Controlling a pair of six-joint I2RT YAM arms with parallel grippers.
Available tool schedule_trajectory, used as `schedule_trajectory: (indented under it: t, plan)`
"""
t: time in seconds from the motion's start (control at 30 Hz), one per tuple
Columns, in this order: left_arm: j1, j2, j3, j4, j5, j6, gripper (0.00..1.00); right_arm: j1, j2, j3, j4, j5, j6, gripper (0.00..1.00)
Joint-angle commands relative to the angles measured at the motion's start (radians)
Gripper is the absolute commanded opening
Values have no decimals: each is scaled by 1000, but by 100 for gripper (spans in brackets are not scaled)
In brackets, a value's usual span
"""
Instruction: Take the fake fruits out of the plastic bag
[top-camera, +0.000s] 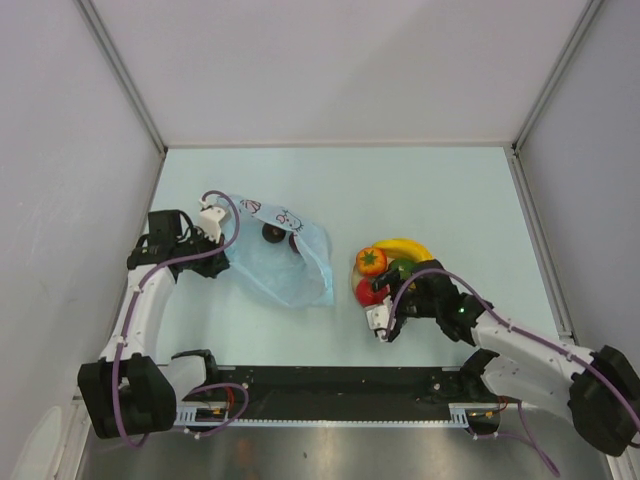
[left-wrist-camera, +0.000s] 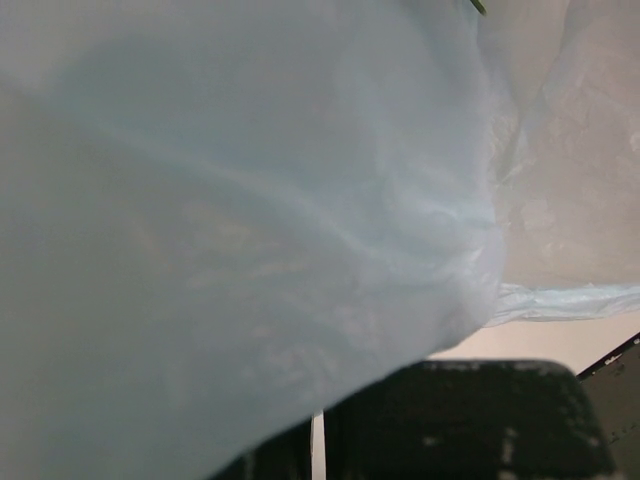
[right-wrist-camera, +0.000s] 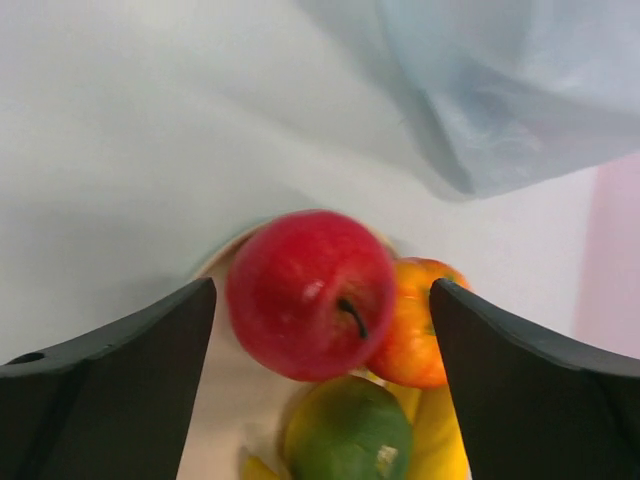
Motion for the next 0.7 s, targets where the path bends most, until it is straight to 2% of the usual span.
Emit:
schedule_trajectory:
  t: [0.0, 0.13, 0.2, 0.27, 0.4, 0.5, 0.67]
  plan:
    - [9, -1, 47, 15, 59, -18, 0, 2, -136, 29, 13, -37, 31, 96]
    - [8, -9, 59, 13, 82, -22, 0, -41, -209, 113, -140, -73, 25, 96]
    - [9, -24, 59, 18, 98, -27, 0, -45, -209, 156, -134, -74, 60, 98]
    - [8, -50, 50, 33, 113, -48, 0, -27, -166, 206, -33, -38, 199, 100]
    - [9, -96, 26, 42, 144, -84, 0, 79, 26, 385, 128, 85, 461, 100]
    - [8, -129, 17, 21, 154, -79, 0, 157, 191, 562, 180, 82, 627, 98]
    - [8, -179, -14, 38, 156, -90, 0, 243, 403, 667, 345, 70, 790, 86]
